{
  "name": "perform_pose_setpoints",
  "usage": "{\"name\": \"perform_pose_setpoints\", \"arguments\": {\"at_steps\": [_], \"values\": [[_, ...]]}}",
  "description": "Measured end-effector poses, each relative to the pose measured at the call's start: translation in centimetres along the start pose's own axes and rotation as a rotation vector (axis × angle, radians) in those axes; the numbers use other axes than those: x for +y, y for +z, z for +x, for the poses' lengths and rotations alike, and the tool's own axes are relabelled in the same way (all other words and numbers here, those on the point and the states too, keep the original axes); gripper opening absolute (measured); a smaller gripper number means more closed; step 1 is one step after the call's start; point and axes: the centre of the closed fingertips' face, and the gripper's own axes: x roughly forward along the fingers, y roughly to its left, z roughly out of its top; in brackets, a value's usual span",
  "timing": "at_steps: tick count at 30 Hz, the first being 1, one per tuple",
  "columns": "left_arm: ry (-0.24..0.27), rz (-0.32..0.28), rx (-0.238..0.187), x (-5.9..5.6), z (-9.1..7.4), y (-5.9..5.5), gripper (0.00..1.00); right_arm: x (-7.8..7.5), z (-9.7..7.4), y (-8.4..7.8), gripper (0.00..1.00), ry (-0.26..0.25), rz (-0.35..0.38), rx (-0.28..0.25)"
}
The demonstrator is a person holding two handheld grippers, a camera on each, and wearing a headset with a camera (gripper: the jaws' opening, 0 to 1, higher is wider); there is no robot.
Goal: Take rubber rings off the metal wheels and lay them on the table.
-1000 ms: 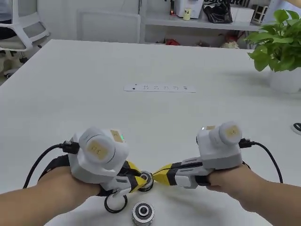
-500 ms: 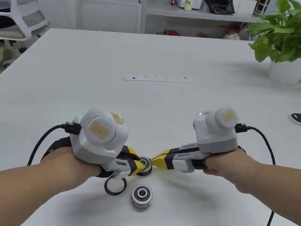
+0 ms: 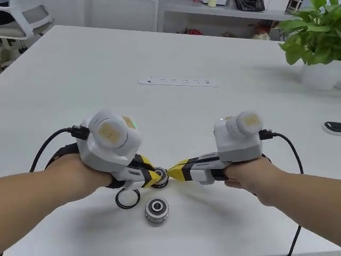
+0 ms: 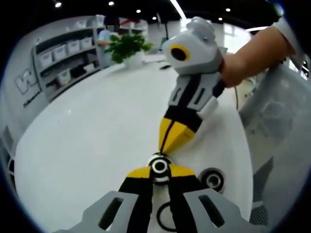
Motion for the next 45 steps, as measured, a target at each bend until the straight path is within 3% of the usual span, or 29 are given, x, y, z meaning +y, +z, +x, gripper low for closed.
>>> {"name": "perform_pose_setpoints", "arguments": {"at_steps": [16, 45], "values": [[0.000, -0.017, 0.001, -0.25, -0.06, 0.09, 0.11, -0.11, 0.04, 0.07, 0.00, -0.019, -0.005, 0.011], [0.020, -0.010, 0.024, 0.00, 0.01, -0.01, 0.10, 0.27, -0.09, 0.29, 0.00, -0.005, 0.077, -0.024]]}}
